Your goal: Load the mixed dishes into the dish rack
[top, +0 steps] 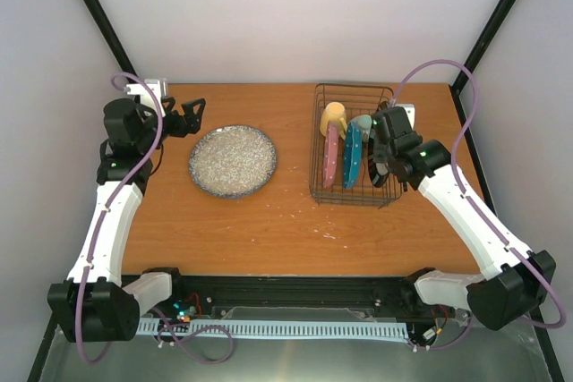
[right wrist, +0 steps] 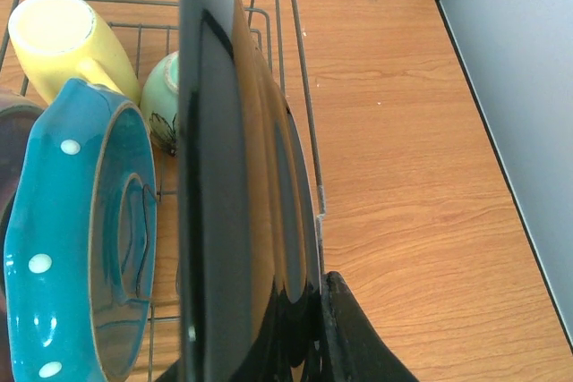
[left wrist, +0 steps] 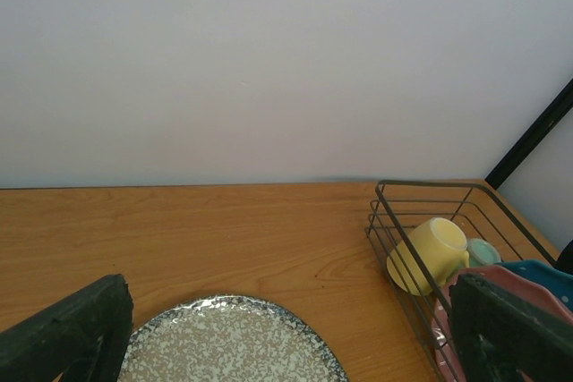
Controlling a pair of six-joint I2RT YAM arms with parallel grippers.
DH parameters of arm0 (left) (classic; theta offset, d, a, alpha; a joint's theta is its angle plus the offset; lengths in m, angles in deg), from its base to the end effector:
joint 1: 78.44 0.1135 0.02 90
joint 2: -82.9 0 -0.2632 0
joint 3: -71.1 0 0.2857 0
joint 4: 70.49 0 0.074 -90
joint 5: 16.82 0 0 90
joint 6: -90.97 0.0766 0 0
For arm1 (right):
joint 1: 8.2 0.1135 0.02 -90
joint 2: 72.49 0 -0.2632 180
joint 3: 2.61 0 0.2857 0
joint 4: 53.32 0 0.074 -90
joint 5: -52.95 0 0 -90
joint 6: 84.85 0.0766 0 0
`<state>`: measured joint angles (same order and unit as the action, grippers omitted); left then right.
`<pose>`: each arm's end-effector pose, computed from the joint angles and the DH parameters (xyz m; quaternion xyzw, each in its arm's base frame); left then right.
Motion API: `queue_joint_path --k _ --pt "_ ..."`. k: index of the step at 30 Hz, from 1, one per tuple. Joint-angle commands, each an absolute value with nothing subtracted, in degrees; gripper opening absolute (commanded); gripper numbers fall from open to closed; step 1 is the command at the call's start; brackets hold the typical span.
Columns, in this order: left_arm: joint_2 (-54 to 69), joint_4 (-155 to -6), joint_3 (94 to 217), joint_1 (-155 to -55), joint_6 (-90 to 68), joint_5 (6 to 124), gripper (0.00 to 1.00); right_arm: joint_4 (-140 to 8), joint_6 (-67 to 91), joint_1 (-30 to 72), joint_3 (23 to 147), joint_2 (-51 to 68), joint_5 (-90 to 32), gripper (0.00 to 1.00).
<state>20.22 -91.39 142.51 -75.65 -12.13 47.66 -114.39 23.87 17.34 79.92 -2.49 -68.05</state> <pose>0.3227 -0.0173 0.3605 0.0325 0.7708 -0.2262 0.5947 0.2889 0.0943 0.3181 0.0408 0.9053 -0.1030 0.4101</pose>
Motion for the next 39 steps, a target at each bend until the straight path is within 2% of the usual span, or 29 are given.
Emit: queue_joint_path --k 1,19,29,39 --pt "20.0 -91.4 144.6 -75.5 -11.6 46.5 0.96 -108.1 24.6 18.2 81.5 -2.2 -71.2 0.03" --pt "20.4 -93.5 144.0 -75.5 -10.2 47.8 0.96 -111.4 27.8 22.5 80.2 4.9 -73.0 0.03" --pt "20.4 -93.7 143.5 -75.4 -10.0 48.1 0.96 -117.0 30.5 22.7 82.4 10.3 -70.8 0.03" --pt "20.7 -94.0 143.1 -75.5 -9.6 48.5 0.96 -116.4 29.2 23.7 80.1 11.8 -67.6 0.03"
